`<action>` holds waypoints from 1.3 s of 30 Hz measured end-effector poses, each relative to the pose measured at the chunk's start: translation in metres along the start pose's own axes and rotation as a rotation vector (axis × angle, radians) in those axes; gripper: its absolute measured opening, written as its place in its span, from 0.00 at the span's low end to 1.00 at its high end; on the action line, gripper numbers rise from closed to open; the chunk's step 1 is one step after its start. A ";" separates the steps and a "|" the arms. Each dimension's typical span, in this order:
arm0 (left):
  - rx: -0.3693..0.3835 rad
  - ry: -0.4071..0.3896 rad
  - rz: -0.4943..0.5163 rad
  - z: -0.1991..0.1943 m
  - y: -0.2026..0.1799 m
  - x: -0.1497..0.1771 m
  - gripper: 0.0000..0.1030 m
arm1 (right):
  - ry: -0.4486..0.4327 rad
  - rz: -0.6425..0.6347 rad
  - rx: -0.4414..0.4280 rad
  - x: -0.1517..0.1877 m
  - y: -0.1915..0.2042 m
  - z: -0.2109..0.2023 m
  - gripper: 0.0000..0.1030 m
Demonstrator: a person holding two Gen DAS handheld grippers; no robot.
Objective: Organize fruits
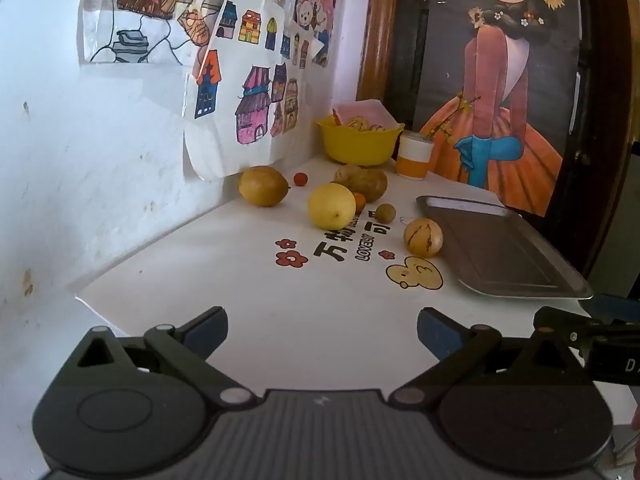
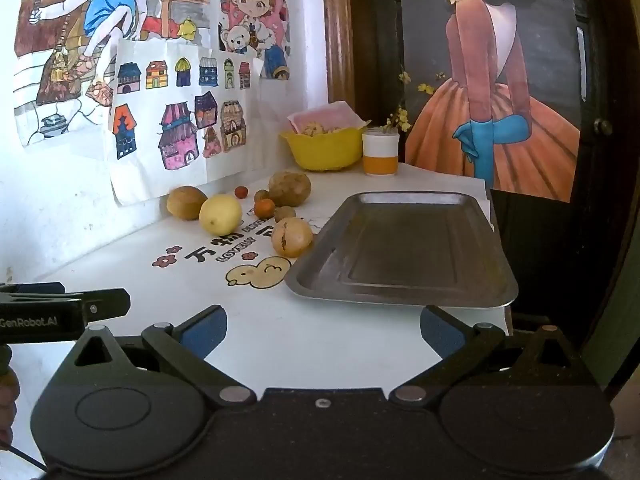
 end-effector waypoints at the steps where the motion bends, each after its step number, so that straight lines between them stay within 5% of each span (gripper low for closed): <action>1: 0.000 -0.001 0.000 0.000 0.000 0.000 1.00 | 0.003 0.003 0.002 -0.001 0.001 0.002 0.99; 39: 0.000 0.005 -0.009 -0.001 0.002 -0.001 1.00 | 0.016 0.027 0.000 0.000 -0.004 0.000 0.99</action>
Point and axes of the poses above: each gripper's, at about its wrist camera, not at the fingertips, and z roughly the way its jaws point, y to its left, x to its underside, the point moved 1 cm from there along z, roughly the way its jaws point, and after that the axes turned 14 degrees about z, right-handed, at the moved point
